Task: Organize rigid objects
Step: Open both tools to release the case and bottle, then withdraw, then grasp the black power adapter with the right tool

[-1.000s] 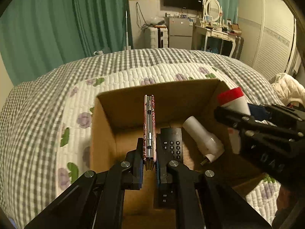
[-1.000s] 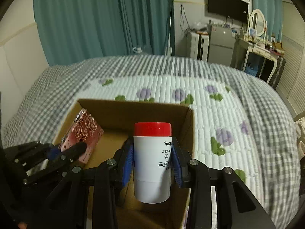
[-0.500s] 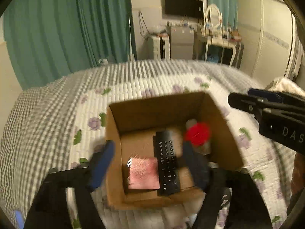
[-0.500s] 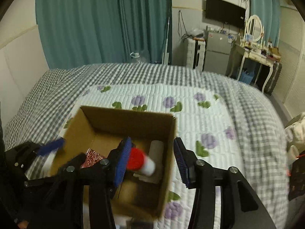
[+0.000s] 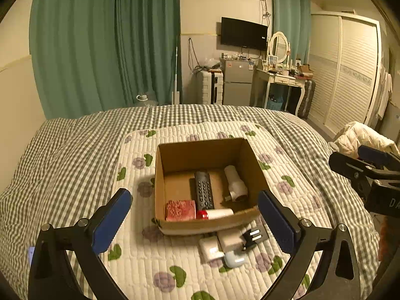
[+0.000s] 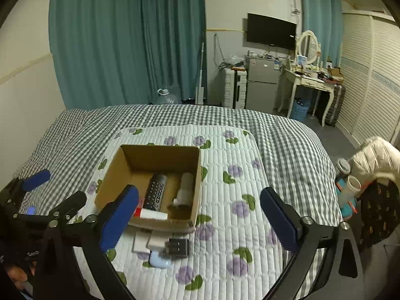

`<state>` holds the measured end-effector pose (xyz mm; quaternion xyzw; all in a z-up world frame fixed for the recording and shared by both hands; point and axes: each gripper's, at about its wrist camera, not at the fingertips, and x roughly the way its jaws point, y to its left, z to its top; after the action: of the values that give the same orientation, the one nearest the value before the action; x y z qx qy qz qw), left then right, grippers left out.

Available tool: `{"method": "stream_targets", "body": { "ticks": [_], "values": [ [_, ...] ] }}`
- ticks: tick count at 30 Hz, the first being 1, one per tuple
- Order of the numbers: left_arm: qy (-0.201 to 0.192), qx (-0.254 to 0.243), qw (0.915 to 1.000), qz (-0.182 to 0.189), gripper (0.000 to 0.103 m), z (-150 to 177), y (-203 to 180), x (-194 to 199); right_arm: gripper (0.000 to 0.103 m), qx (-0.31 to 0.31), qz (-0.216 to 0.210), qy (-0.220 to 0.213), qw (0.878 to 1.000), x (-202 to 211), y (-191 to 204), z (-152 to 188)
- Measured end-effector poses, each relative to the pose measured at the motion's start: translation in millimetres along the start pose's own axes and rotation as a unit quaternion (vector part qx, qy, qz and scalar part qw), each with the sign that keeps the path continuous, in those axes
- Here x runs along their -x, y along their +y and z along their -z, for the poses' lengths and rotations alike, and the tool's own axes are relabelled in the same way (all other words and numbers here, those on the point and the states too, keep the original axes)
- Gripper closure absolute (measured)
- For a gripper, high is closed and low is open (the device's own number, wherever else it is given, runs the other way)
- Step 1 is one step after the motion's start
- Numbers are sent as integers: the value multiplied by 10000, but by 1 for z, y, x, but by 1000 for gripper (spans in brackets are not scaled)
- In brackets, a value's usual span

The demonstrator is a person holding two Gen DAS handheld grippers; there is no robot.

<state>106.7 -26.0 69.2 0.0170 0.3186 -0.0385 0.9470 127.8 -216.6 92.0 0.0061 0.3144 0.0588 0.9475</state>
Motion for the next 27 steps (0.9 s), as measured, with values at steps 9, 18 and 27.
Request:
{"method": "stream_targets", "body": {
  "ticks": [9, 18, 27],
  "values": [
    [396, -7, 9992, -80, 0, 55, -3, -36, 0, -10, -66, 737, 9973, -51, 0, 67],
    [1129, -98, 9928, -395, 0, 116, 13, -106, 3, 130, -379, 1669, 9852, -135, 20, 125],
    [1396, -273, 9886, -499, 0, 135, 13, -129, 57, 22, -567, 2017, 9778, -177, 27, 138]
  ]
}}
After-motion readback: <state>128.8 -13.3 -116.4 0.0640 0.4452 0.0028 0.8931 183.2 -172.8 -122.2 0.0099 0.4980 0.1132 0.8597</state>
